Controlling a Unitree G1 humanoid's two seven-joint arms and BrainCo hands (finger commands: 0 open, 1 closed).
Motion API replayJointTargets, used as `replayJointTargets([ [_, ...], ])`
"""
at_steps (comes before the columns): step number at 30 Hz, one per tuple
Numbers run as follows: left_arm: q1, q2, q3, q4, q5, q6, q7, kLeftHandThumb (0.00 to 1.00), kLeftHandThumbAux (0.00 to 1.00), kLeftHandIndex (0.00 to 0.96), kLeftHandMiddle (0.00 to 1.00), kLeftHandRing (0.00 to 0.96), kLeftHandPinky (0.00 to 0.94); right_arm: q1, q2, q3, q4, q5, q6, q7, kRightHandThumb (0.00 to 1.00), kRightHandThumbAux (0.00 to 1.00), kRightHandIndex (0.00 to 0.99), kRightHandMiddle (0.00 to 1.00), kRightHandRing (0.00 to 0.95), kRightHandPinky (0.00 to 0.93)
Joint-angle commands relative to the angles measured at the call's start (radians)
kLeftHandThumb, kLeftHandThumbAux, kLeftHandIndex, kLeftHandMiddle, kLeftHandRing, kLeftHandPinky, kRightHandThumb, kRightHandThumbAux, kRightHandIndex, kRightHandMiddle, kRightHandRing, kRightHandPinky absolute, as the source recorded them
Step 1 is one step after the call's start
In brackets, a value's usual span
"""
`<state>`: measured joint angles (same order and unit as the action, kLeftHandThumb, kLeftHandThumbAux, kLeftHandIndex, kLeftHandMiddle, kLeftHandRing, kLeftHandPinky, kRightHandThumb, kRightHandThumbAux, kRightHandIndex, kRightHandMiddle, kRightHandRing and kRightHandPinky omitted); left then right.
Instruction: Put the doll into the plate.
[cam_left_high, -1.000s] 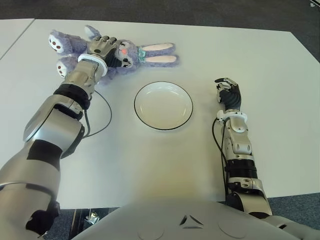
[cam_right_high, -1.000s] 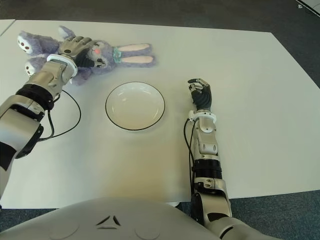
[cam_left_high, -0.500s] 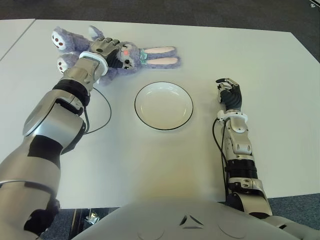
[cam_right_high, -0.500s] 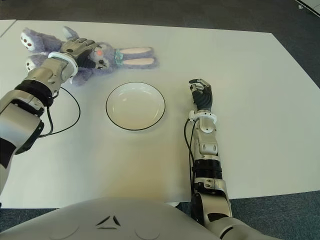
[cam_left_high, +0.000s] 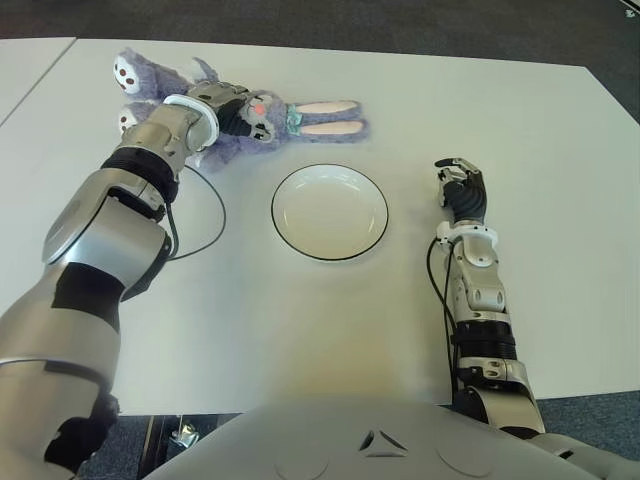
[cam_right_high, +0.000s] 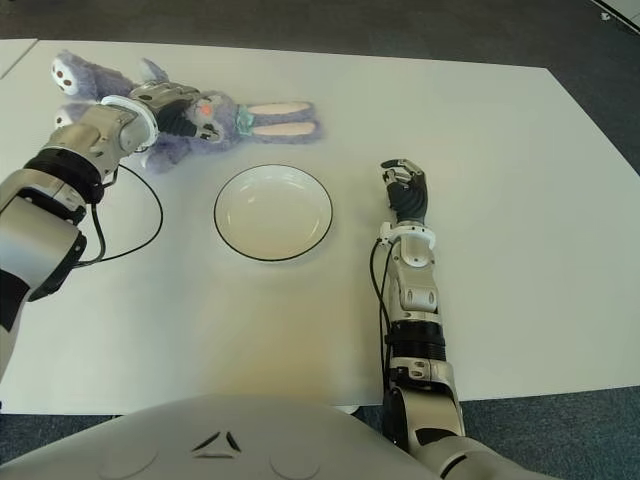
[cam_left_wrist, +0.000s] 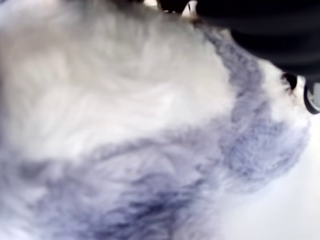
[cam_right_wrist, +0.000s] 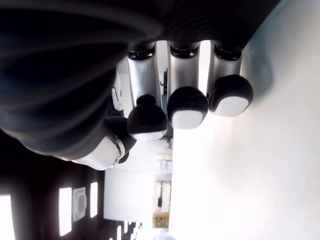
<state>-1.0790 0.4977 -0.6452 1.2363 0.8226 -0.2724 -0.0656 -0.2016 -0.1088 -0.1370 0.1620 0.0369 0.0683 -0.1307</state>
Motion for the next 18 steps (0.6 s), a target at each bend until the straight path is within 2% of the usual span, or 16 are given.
replayJointTargets([
  [1, 0.071, -0.038, -0.037, 0.039, 0.018, -0.016, -0.068, 0.182, 0.237, 0.0, 0.0, 0.0, 0.0, 0.057, 0.023, -0.002, 0.032, 0.002, 0.042, -0.001, 0.725, 0.711, 0.441, 0.882, 0.883, 0.891],
  [9, 0.073, -0.045, -0.086, 0.047, 0.063, 0.014, 0.015, 0.188, 0.229, 0.0, 0.0, 0.015, 0.014, 0.058, 0.028, -0.007, 0.026, 0.006, 0.044, -0.005, 0.725, 0.711, 0.441, 0.881, 0.881, 0.889],
  [10, 0.074, -0.045, -0.09, 0.047, 0.065, 0.015, 0.026, 0.195, 0.226, 0.0, 0.053, 0.078, 0.083, 0.058, 0.028, -0.007, 0.025, 0.005, 0.045, -0.006, 0.724, 0.711, 0.441, 0.88, 0.879, 0.886],
  [11, 0.076, -0.044, -0.095, 0.045, 0.069, 0.017, 0.044, 0.198, 0.225, 0.0, 0.073, 0.101, 0.108, 0.06, 0.028, -0.007, 0.022, 0.005, 0.047, -0.006, 0.724, 0.711, 0.441, 0.88, 0.879, 0.885],
  [12, 0.077, -0.044, -0.098, 0.044, 0.072, 0.018, 0.055, 0.205, 0.219, 0.0, 0.149, 0.19, 0.203, 0.061, 0.028, -0.007, 0.019, 0.005, 0.048, -0.006, 0.724, 0.711, 0.441, 0.879, 0.878, 0.884],
  [14, 0.081, -0.044, -0.108, 0.049, 0.081, 0.018, 0.09, 0.213, 0.213, 0.002, 0.223, 0.284, 0.315, 0.062, 0.028, -0.007, 0.015, 0.004, 0.052, -0.006, 0.724, 0.711, 0.441, 0.878, 0.876, 0.883],
  [15, 0.082, -0.045, -0.113, 0.053, 0.085, 0.018, 0.11, 0.218, 0.211, 0.014, 0.268, 0.352, 0.415, 0.062, 0.028, -0.007, 0.013, 0.004, 0.054, -0.007, 0.724, 0.711, 0.441, 0.877, 0.876, 0.883],
  [17, 0.084, -0.047, -0.121, 0.058, 0.089, 0.017, 0.139, 0.225, 0.207, 0.042, 0.328, 0.435, 0.538, 0.062, 0.029, -0.007, 0.01, 0.004, 0.058, -0.008, 0.724, 0.711, 0.441, 0.876, 0.875, 0.883],
  [18, 0.085, -0.046, -0.124, 0.058, 0.09, 0.014, 0.158, 0.226, 0.206, 0.047, 0.337, 0.448, 0.558, 0.063, 0.029, -0.008, 0.007, 0.004, 0.06, -0.009, 0.724, 0.711, 0.441, 0.876, 0.875, 0.883],
])
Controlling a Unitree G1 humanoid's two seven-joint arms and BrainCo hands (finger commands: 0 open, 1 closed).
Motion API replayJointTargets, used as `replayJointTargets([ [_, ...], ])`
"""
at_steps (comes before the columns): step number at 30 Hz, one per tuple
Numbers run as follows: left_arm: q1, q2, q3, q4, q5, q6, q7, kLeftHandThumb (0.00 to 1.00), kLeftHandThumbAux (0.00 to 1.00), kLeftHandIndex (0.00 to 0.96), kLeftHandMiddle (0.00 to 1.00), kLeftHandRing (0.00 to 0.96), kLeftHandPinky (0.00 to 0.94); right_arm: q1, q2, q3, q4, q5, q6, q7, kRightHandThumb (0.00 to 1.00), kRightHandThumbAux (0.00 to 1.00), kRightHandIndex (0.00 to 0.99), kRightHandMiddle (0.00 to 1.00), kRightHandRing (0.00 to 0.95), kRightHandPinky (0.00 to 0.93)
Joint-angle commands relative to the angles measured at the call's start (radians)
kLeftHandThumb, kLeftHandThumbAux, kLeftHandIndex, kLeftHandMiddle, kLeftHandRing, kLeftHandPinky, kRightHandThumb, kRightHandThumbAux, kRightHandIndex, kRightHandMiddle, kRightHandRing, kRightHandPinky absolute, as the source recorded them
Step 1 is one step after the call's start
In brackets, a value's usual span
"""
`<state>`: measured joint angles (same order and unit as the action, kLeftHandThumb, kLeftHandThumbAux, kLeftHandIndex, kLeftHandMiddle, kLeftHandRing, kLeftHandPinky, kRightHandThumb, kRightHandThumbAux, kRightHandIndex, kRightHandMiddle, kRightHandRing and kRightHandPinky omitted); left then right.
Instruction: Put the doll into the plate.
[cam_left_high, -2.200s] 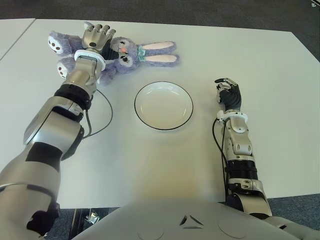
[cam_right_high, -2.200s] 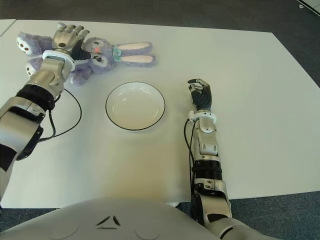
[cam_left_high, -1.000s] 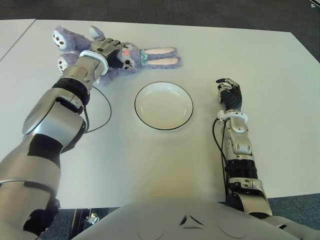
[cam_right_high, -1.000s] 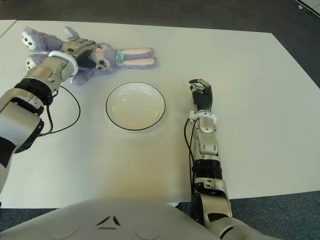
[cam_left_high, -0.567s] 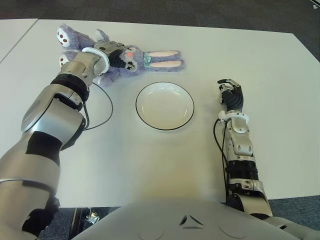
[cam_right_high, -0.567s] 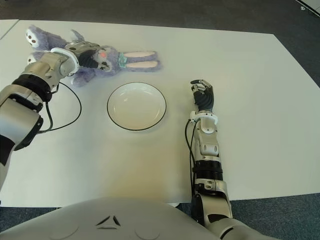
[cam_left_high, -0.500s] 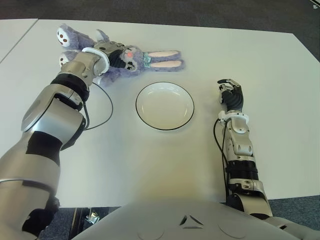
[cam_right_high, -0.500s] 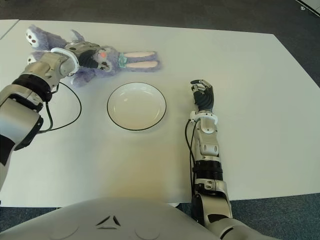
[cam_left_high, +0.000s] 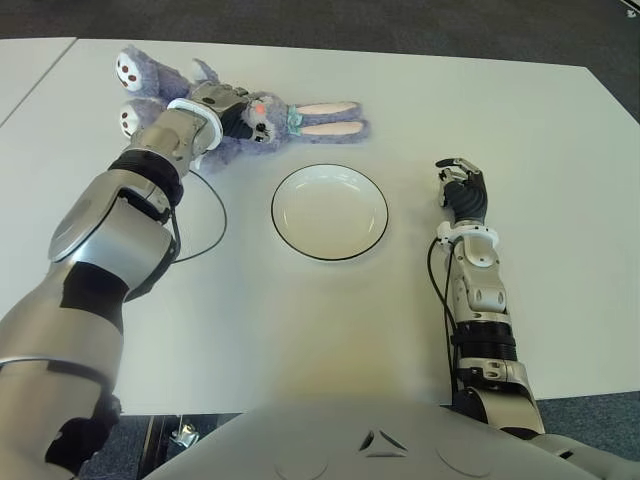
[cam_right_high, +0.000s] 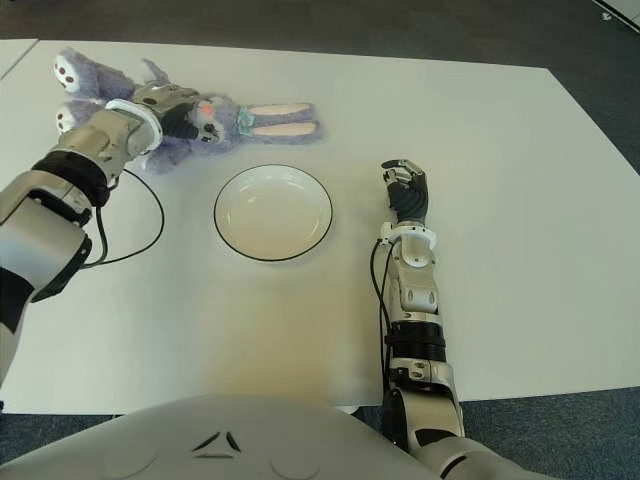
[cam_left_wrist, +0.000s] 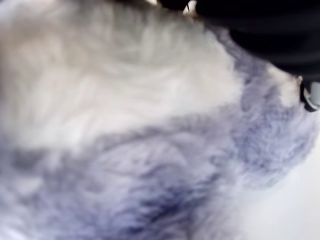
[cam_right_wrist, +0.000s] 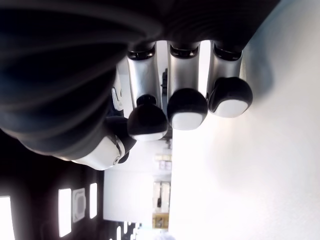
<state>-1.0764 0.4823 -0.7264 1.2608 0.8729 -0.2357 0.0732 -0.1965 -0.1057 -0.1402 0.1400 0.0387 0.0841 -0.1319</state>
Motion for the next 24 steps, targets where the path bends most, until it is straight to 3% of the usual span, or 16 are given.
replayJointTargets([
  [1, 0.083, -0.03, -0.045, 0.034, 0.041, -0.026, 0.031, 0.242, 0.221, 0.075, 0.369, 0.487, 0.603, 0.059, 0.026, -0.005, 0.026, 0.001, 0.047, -0.009, 0.724, 0.711, 0.441, 0.877, 0.876, 0.885],
  [6, 0.091, -0.031, -0.066, 0.035, 0.059, -0.041, 0.134, 0.411, 0.322, 0.237, 0.473, 0.596, 0.718, 0.061, 0.026, -0.005, 0.021, 0.003, 0.051, -0.01, 0.725, 0.711, 0.441, 0.878, 0.878, 0.889],
  [10, 0.099, -0.04, -0.088, 0.039, 0.075, -0.042, 0.206, 0.733, 0.406, 0.4, 0.525, 0.667, 0.784, 0.062, 0.026, -0.006, 0.016, 0.003, 0.054, -0.009, 0.725, 0.711, 0.441, 0.877, 0.878, 0.887],
  [12, 0.104, -0.046, -0.086, 0.044, 0.071, -0.038, 0.228, 0.845, 0.503, 0.439, 0.507, 0.679, 0.79, 0.064, 0.026, -0.006, 0.013, 0.003, 0.057, -0.01, 0.725, 0.711, 0.441, 0.876, 0.877, 0.885],
  [13, 0.106, -0.049, -0.085, 0.046, 0.068, -0.037, 0.236, 0.901, 0.55, 0.456, 0.471, 0.629, 0.783, 0.064, 0.026, -0.006, 0.011, 0.002, 0.058, -0.01, 0.725, 0.711, 0.441, 0.875, 0.876, 0.884],
  [16, 0.114, -0.053, -0.072, 0.052, 0.051, -0.045, 0.264, 0.967, 0.607, 0.486, 0.424, 0.566, 0.76, 0.064, 0.027, -0.007, 0.009, 0.004, 0.063, -0.009, 0.725, 0.711, 0.441, 0.874, 0.875, 0.883],
  [20, 0.125, -0.052, -0.058, 0.053, 0.036, -0.071, 0.307, 0.954, 0.643, 0.437, 0.416, 0.536, 0.727, 0.063, 0.026, -0.009, 0.011, 0.008, 0.06, -0.003, 0.725, 0.711, 0.441, 0.875, 0.877, 0.887],
  [22, 0.129, -0.051, -0.058, 0.054, 0.039, -0.081, 0.334, 0.981, 0.653, 0.426, 0.409, 0.495, 0.632, 0.063, 0.026, -0.009, 0.013, 0.008, 0.057, -0.003, 0.724, 0.711, 0.441, 0.879, 0.882, 0.892],
  [24, 0.134, -0.05, -0.059, 0.055, 0.042, -0.087, 0.361, 0.99, 0.655, 0.441, 0.413, 0.476, 0.596, 0.065, 0.026, -0.009, 0.011, 0.007, 0.057, -0.004, 0.724, 0.711, 0.441, 0.88, 0.882, 0.891],
])
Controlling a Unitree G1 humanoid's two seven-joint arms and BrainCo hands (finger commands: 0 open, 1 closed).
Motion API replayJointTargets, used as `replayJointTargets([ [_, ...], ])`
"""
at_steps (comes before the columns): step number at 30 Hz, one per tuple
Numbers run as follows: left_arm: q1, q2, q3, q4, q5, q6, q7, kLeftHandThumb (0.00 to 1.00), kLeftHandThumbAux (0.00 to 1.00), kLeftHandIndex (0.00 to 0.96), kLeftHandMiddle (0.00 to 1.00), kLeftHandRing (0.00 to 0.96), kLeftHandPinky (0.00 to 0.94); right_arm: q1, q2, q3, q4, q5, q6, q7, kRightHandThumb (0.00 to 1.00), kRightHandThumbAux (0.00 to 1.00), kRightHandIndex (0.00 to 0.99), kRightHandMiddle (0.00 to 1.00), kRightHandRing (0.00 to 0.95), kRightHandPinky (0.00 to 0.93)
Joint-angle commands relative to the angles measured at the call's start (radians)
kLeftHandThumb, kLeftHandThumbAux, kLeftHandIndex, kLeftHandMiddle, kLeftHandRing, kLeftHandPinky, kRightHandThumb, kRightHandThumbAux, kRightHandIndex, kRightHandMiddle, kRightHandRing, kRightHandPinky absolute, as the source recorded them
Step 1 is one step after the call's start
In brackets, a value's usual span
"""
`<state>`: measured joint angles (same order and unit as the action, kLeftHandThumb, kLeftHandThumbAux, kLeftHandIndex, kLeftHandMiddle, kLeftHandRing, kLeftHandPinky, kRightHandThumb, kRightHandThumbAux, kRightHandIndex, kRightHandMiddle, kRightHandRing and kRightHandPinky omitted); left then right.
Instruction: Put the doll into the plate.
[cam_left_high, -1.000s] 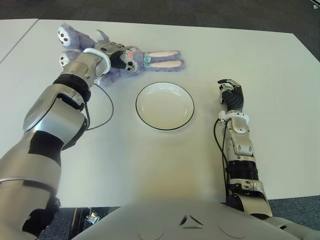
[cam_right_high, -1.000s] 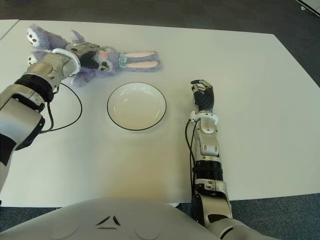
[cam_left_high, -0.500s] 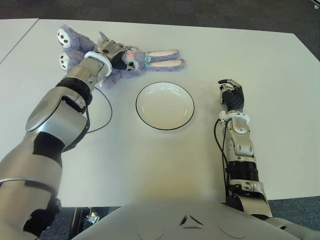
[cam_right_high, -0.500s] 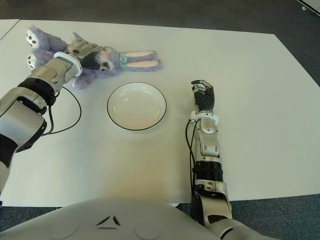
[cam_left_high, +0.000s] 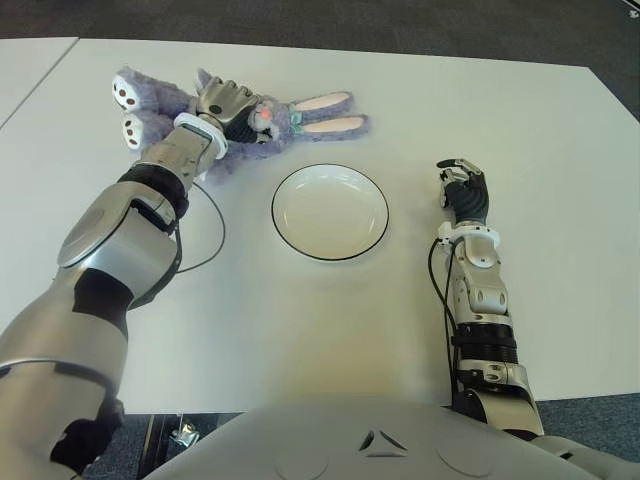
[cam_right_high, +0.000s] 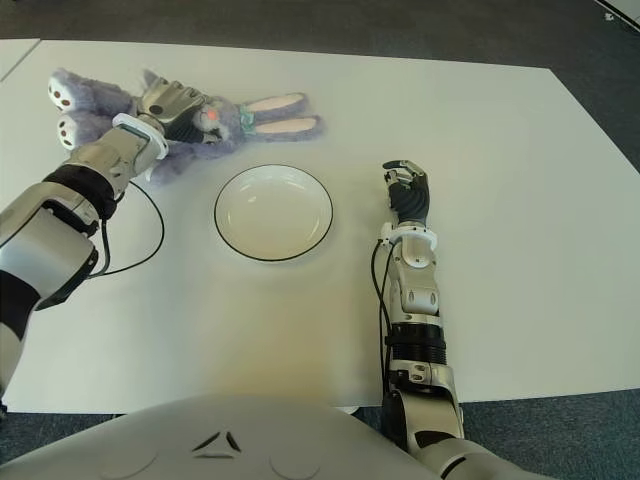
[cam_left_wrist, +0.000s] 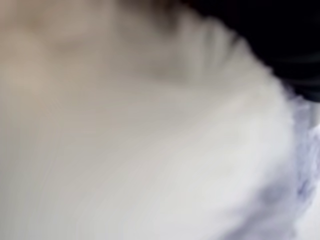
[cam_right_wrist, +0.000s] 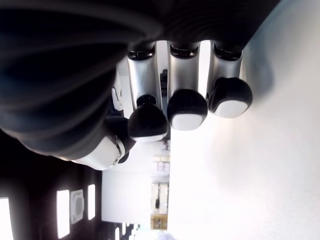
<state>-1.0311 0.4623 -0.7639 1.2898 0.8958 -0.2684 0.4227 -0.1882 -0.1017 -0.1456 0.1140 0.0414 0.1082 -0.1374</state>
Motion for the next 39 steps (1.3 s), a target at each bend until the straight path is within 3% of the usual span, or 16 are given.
replayJointTargets([
  [1, 0.09, -0.03, -0.023, 0.027, 0.02, -0.057, 0.022, 0.993, 0.655, 0.45, 0.417, 0.467, 0.582, 0.058, 0.023, -0.003, 0.035, 0.004, 0.033, 0.001, 0.724, 0.711, 0.441, 0.88, 0.881, 0.889],
  [10, 0.108, -0.035, 0.015, 0.036, -0.022, -0.081, 0.047, 0.999, 0.657, 0.458, 0.435, 0.437, 0.539, 0.058, 0.023, -0.005, 0.033, 0.008, 0.039, 0.004, 0.725, 0.711, 0.441, 0.875, 0.876, 0.883],
  [19, 0.11, -0.041, 0.062, 0.037, -0.074, -0.084, 0.016, 1.0, 0.659, 0.401, 0.49, 0.501, 0.436, 0.057, 0.024, -0.007, 0.036, 0.009, 0.039, 0.006, 0.725, 0.71, 0.441, 0.875, 0.875, 0.883],
  [32, 0.086, -0.025, 0.135, -0.014, -0.126, -0.109, 0.031, 1.0, 0.655, 0.403, 0.519, 0.535, 0.44, 0.052, 0.016, -0.015, 0.054, 0.012, 0.029, 0.023, 0.725, 0.711, 0.441, 0.874, 0.875, 0.885],
  [39, 0.065, 0.004, 0.17, -0.055, -0.137, -0.173, 0.073, 1.0, 0.655, 0.401, 0.515, 0.54, 0.444, 0.047, 0.011, -0.017, 0.069, 0.011, 0.017, 0.033, 0.724, 0.711, 0.441, 0.877, 0.877, 0.885],
])
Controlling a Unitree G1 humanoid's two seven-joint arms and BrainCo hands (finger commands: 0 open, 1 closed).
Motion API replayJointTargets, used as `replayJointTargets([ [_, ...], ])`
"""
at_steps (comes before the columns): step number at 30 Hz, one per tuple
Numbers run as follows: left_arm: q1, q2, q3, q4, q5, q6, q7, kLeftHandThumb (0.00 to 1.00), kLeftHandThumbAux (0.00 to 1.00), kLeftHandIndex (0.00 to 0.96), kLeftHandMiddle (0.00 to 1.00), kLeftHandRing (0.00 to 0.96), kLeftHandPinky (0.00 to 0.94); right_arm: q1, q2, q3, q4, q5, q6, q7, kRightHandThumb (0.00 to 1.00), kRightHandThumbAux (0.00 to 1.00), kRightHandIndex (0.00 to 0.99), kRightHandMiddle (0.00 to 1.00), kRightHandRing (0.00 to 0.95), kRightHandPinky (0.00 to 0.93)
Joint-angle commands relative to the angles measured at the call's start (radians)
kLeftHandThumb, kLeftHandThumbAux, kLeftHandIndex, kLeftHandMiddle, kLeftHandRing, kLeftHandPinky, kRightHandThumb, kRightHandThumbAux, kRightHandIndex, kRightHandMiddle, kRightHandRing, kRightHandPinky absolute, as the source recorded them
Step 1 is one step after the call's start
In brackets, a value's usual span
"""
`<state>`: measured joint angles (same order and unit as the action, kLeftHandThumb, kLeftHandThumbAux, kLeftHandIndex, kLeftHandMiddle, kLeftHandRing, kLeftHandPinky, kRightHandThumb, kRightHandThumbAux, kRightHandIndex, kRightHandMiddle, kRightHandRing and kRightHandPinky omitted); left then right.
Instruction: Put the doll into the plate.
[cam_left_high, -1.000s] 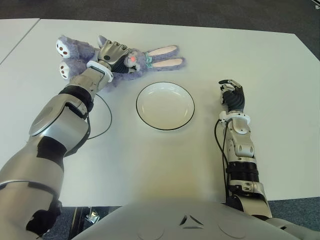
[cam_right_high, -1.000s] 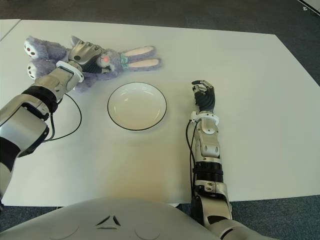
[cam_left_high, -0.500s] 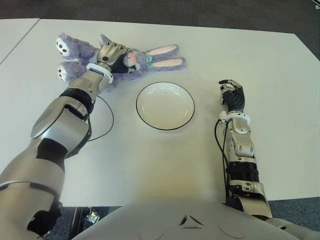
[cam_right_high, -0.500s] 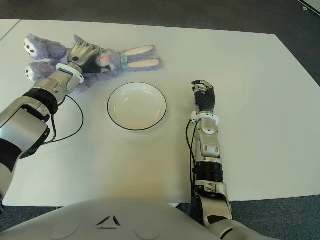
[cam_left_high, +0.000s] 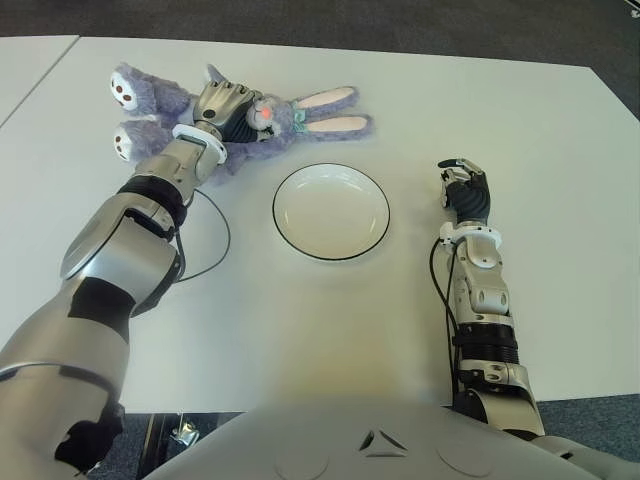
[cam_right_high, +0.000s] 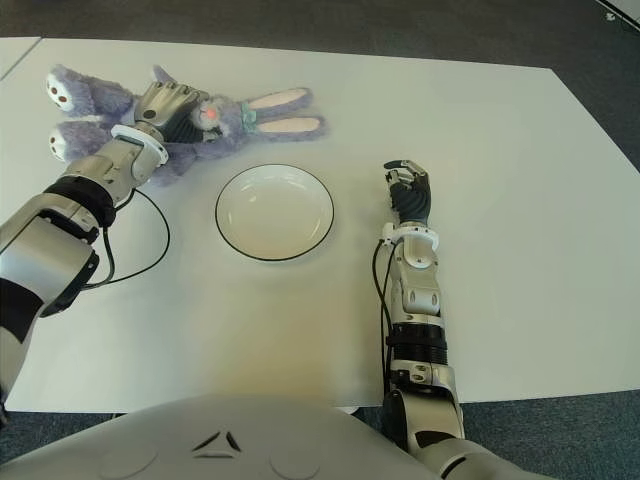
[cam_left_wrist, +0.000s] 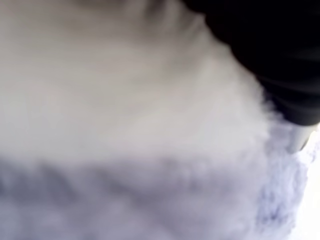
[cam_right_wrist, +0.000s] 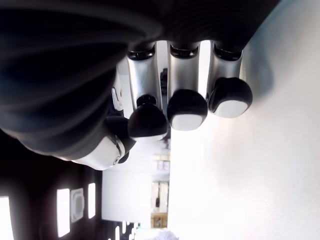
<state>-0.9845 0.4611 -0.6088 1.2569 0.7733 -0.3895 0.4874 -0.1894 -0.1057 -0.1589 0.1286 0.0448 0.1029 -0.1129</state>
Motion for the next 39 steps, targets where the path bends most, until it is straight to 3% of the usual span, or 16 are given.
replayJointTargets([
  [1, 0.016, 0.009, 0.023, -0.027, -0.017, -0.063, 0.01, 1.0, 0.656, 0.397, 0.509, 0.532, 0.441, 0.048, 0.015, -0.004, 0.056, 0.008, 0.021, 0.009, 0.724, 0.711, 0.441, 0.876, 0.877, 0.886],
  [12, -0.006, 0.054, 0.102, -0.138, -0.046, -0.187, 0.034, 1.0, 0.659, 0.39, 0.498, 0.516, 0.437, 0.039, 0.01, -0.005, 0.084, 0.004, -0.001, 0.019, 0.725, 0.71, 0.441, 0.876, 0.877, 0.885],
  [17, -0.004, 0.061, 0.123, -0.179, -0.04, -0.197, 0.072, 1.0, 0.658, 0.385, 0.496, 0.52, 0.454, 0.033, 0.008, -0.006, 0.097, 0.002, -0.008, 0.019, 0.725, 0.71, 0.441, 0.877, 0.878, 0.886],
  [30, 0.011, 0.074, 0.192, -0.29, -0.064, -0.221, 0.041, 1.0, 0.656, 0.398, 0.517, 0.569, 0.445, 0.023, 0.012, -0.012, 0.118, 0.01, -0.021, 0.021, 0.725, 0.71, 0.441, 0.878, 0.879, 0.888],
  [39, 0.02, 0.087, 0.203, -0.35, -0.042, -0.214, 0.052, 1.0, 0.66, 0.383, 0.495, 0.523, 0.435, 0.023, 0.014, -0.013, 0.121, 0.006, -0.026, 0.02, 0.724, 0.71, 0.441, 0.878, 0.878, 0.886],
])
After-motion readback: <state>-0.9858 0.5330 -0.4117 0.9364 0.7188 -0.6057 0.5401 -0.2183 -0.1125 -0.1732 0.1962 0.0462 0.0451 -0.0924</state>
